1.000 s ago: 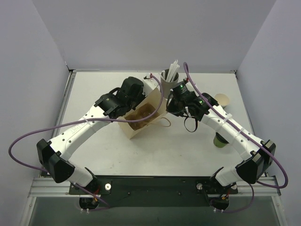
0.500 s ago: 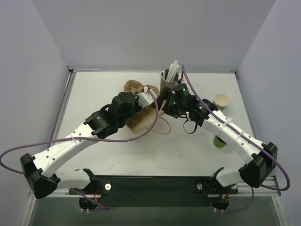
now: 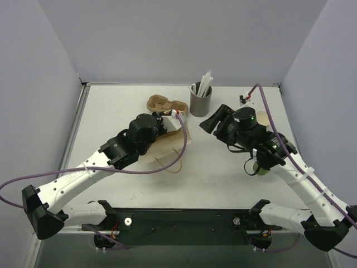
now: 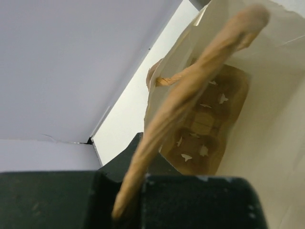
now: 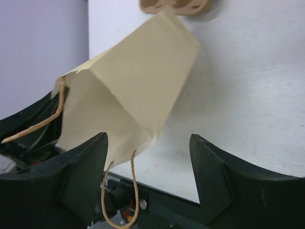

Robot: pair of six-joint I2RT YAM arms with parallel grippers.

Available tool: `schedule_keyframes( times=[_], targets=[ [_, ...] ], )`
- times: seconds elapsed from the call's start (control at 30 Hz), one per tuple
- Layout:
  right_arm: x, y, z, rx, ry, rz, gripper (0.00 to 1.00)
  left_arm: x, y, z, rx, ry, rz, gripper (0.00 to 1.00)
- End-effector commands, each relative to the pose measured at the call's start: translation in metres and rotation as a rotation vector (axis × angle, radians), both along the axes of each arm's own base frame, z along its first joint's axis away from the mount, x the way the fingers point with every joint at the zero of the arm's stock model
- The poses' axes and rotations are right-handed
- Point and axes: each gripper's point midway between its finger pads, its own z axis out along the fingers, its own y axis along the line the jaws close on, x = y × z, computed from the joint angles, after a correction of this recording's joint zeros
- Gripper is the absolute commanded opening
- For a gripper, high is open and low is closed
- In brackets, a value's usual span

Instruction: Pack the takeout coffee

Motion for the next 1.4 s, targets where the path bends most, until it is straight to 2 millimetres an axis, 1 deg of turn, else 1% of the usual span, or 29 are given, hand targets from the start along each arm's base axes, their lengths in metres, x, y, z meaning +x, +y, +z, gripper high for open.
schedule_keyframes(
  times=[0.0, 0.03, 0.1, 0.13, 0.17, 0.2, 0.23, 0.27, 0.3, 0.33, 0.43, 0.57, 0.63, 0.67, 0.7, 0.77, 0.83, 0.87, 0.93, 0.97, 1.0, 1.07, 1.1, 1.17, 1.23, 1.27, 1.3, 1.33, 1.37],
  targets=[
    [-0.013, -0.08, -0.027, -0.162, 0.094, -0.252, 0.64, 0.003, 0.007, 0.06, 0.021, -0.195, -0.018, 0.0],
    [-0.014, -0.089, -0.032, -0.174, 0.108, -0.269, 0.64, 0.003, 0.01, 0.054, 0.051, -0.203, -0.022, 0.0],
    [-0.02, -0.098, -0.042, -0.167, 0.137, -0.273, 0.64, 0.003, 0.009, 0.05, 0.099, -0.222, -0.037, 0.0],
    [-0.022, -0.098, -0.047, -0.169, 0.147, -0.266, 0.64, 0.005, 0.012, 0.034, 0.138, -0.208, -0.029, 0.0],
    [-0.024, -0.093, -0.052, -0.161, 0.16, -0.245, 0.64, 0.005, 0.012, 0.026, 0.163, -0.204, -0.029, 0.0],
    [-0.027, -0.087, -0.062, -0.151, 0.176, -0.214, 0.64, 0.006, 0.011, 0.022, 0.162, -0.212, -0.023, 0.0],
    [-0.028, -0.086, -0.067, -0.144, 0.187, -0.213, 0.64, 0.004, 0.011, 0.009, 0.182, -0.205, -0.026, 0.0],
    [-0.03, -0.084, -0.071, -0.135, 0.191, -0.21, 0.64, 0.003, 0.01, 0.004, 0.183, -0.206, -0.03, 0.0],
    [-0.03, -0.082, -0.07, -0.111, 0.174, -0.205, 0.64, 0.003, 0.009, 0.005, 0.166, -0.221, -0.024, 0.0],
    [-0.033, -0.084, -0.08, -0.116, 0.185, -0.212, 0.64, 0.001, 0.008, 0.001, 0.179, -0.221, -0.024, 0.0],
    [-0.037, -0.086, -0.085, -0.114, 0.19, -0.212, 0.64, -0.002, 0.002, 0.001, 0.166, -0.244, -0.027, 0.0],
    [-0.042, -0.081, -0.091, -0.106, 0.198, -0.206, 0.64, -0.008, -0.013, 0.001, 0.161, -0.234, -0.051, 0.0],
    [-0.044, -0.086, -0.093, -0.102, 0.194, -0.235, 0.64, -0.009, -0.017, -0.004, 0.177, -0.223, -0.044, 0.0],
    [-0.046, -0.089, -0.098, -0.111, 0.204, -0.245, 0.64, -0.013, -0.021, -0.007, 0.177, -0.215, -0.053, 0.0],
    [-0.047, -0.093, -0.096, -0.099, 0.2, -0.264, 0.64, -0.013, -0.023, -0.008, 0.172, -0.206, -0.043, 0.0],
    [-0.051, -0.1, -0.102, -0.111, 0.22, -0.291, 0.64, -0.015, -0.022, -0.018, 0.171, -0.152, -0.022, 0.0],
    [-0.054, -0.101, -0.104, -0.099, 0.228, -0.301, 0.64, -0.018, -0.026, -0.022, 0.155, -0.114, -0.005, 0.0],
    [-0.057, -0.101, -0.107, -0.093, 0.238, -0.297, 0.64, -0.019, -0.026, -0.026, 0.169, -0.098, 0.0, 0.0],
    [-0.059, -0.099, -0.109, -0.075, 0.241, -0.296, 0.64, -0.022, -0.029, -0.028, 0.151, -0.091, 0.024, 0.0],
    [-0.057, -0.096, -0.107, -0.055, 0.227, -0.293, 0.64, -0.024, -0.031, -0.031, 0.155, -0.081, 0.021, 0.0],
    [-0.061, -0.091, -0.112, -0.031, 0.233, -0.265, 0.63, -0.025, -0.033, -0.034, 0.158, -0.075, 0.025, 0.0],
    [-0.058, -0.08, -0.111, 0.045, 0.221, -0.258, 0.63, -0.024, -0.034, -0.033, 0.132, -0.061, 0.051, 0.0],
    [-0.06, -0.077, -0.121, 0.054, 0.243, -0.249, 0.63, -0.023, -0.035, -0.037, 0.128, -0.047, 0.069, 0.0],
    [-0.061, -0.075, -0.127, 0.068, 0.255, -0.256, 0.61, -0.023, -0.038, -0.034, 0.123, -0.031, 0.079, 0.0],
    [-0.061, -0.086, -0.126, 0.039, 0.24, -0.3, 0.59, -0.021, -0.035, -0.04, 0.133, -0.005, 0.123, 0.0],
    [-0.067, -0.097, -0.131, -0.004, 0.26, -0.328, 0.59, -0.02, -0.037, -0.033, 0.114, -0.006, 0.135, 0.0],
    [-0.068, -0.104, -0.128, -0.026, 0.256, -0.349, 0.6, -0.02, -0.039, -0.039, 0.108, 0.015, 0.149, 0.0],
    [-0.065, -0.117, -0.118, -0.045, 0.228, -0.4, 0.6, -0.019, -0.04, -0.041, 0.105, 0.029, 0.158, 0.0],
    [-0.074, -0.129, -0.121, -0.099, 0.259, -0.427, 0.6, -0.02, -0.04, -0.039, 0.105, 0.04, 0.165, 0.0]
  ],
)
